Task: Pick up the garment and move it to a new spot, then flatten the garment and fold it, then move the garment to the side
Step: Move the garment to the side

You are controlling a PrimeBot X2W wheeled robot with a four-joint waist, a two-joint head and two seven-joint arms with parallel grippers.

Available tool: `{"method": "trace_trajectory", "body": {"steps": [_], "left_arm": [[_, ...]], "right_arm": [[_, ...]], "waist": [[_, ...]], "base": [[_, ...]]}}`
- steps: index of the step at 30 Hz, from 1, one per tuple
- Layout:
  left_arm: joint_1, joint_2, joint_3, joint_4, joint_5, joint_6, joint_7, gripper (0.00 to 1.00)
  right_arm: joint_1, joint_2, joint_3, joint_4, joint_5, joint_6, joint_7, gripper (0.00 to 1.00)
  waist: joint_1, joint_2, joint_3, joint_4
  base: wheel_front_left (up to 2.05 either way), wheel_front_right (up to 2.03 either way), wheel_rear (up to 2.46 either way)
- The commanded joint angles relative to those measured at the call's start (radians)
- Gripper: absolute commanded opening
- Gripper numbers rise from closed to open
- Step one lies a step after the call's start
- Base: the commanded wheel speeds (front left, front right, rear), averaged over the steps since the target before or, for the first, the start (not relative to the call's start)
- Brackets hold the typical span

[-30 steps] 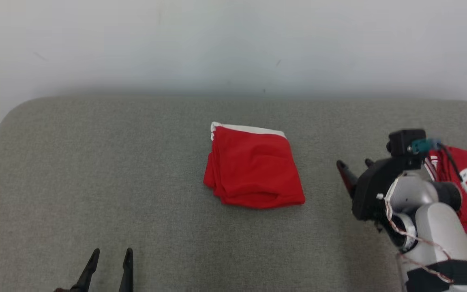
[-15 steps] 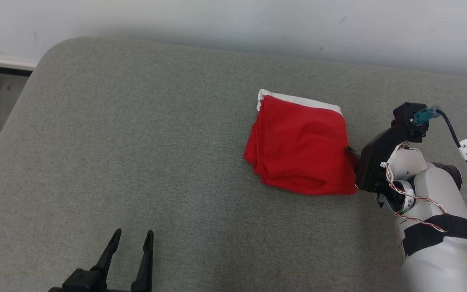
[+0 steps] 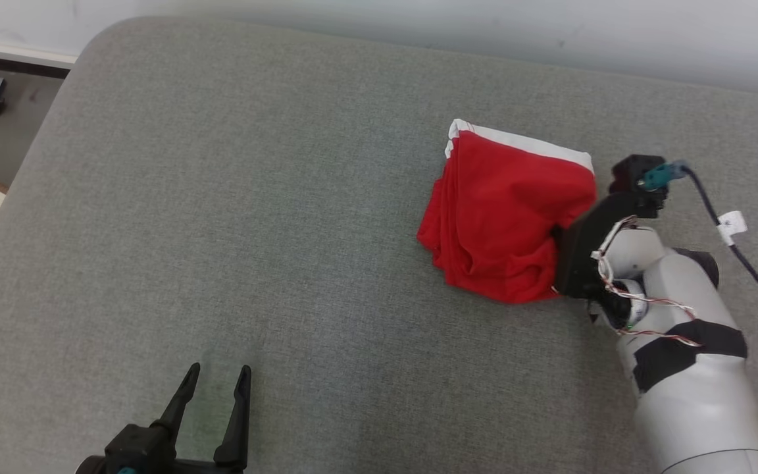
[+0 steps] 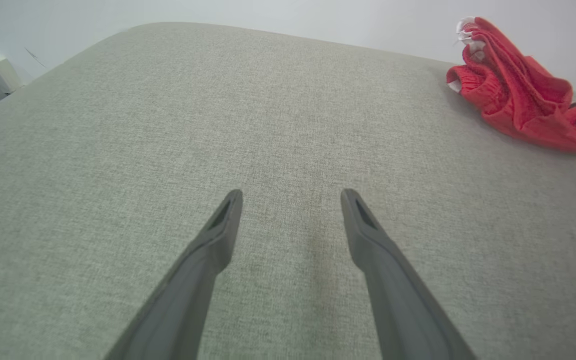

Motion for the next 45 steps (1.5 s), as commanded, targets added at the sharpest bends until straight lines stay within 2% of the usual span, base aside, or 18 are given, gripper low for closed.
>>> {"method": "trace_trajectory", "body": {"steps": [1, 7, 11, 15, 20, 26, 32, 45], "left_arm": [[-0.008, 0.006, 0.002, 0.009, -0.007, -0.002, -0.009, 1.0], [-0.003, 0.017, 0.012, 0.029, -0.024, -0.005, -0.013, 1.0], [0.019, 0.023, 0.023, 0.024, -0.028, -0.004, -0.015, 1.0], [0.031, 0.026, 0.033, 0.013, -0.032, -0.002, -0.015, 1.0], [0.027, 0.03, 0.032, -0.002, -0.032, -0.003, -0.015, 1.0], [-0.012, 0.045, 0.013, -0.006, -0.033, -0.006, -0.015, 1.0], [-0.033, 0.058, 0.004, -0.001, -0.04, -0.007, -0.014, 1.0], [-0.035, 0.057, -0.02, 0.003, -0.044, -0.006, -0.014, 1.0]], "right_arm": [[0.021, 0.007, 0.01, 0.027, 0.0, 0.001, 0.001, 0.0], [0.025, 0.003, 0.041, -0.03, -0.03, 0.001, -0.029, 0.0], [0.065, -0.02, 0.093, -0.123, -0.05, 0.001, 0.015, 0.0], [0.12, -0.118, 0.167, -0.26, -0.051, 0.001, 0.088, 0.0], [0.181, -0.289, 0.26, -0.41, -0.015, 0.001, 0.178, 0.0], [0.19, -0.491, 0.379, -0.476, 0.058, 0.001, 0.219, 0.0], [0.165, -0.66, 0.44, -0.513, 0.097, 0.001, 0.215, 0.0], [0.172, -0.863, 0.449, -0.435, 0.076, 0.001, 0.164, 0.0]], "waist": [[-0.0001, -0.0001, -0.016, -0.022], [-0.0001, -0.0001, -0.083, -0.109], [-0.0001, -0.0001, -0.123, -0.17], [-0.0001, -0.0001, -0.139, -0.231], [-0.0001, -0.0001, -0.115, -0.281], [-0.0001, -0.0001, -0.055, -0.292], [-0.0001, -0.0001, -0.02, -0.284], [-0.0001, -0.0001, -0.002, -0.25]], "base": [[0.0, 0.0, 0.0], [0.0, 0.0, 0.0], [0.0, 0.0, 0.0], [0.0, 0.0, 0.0], [0.0, 0.0, 0.0], [0.0, 0.0, 0.0], [0.0, 0.0, 0.0], [0.0, 0.0, 0.0]]}}
